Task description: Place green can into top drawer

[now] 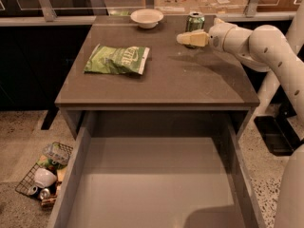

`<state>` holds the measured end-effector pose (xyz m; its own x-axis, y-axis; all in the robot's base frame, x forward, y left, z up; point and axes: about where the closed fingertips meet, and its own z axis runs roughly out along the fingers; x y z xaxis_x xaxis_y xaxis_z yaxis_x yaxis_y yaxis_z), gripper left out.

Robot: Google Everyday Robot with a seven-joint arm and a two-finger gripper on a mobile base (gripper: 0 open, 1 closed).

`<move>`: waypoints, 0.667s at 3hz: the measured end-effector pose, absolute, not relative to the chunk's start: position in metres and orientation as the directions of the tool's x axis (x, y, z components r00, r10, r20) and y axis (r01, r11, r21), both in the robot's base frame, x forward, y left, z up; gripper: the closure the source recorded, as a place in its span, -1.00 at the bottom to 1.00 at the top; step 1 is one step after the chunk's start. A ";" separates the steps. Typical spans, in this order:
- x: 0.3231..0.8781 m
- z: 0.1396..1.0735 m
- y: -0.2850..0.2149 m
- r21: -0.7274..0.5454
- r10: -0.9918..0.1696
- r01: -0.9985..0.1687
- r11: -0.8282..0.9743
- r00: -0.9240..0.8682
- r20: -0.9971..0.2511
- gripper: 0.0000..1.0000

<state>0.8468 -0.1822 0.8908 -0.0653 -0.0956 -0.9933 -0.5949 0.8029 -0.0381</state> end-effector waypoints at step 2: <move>0.865 0.886 -0.179 -0.003 -0.062 -0.621 0.784 -0.074 -0.995 -1.00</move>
Offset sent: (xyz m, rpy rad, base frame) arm 0.0315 -0.0008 -0.0029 0.0498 0.0099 0.0482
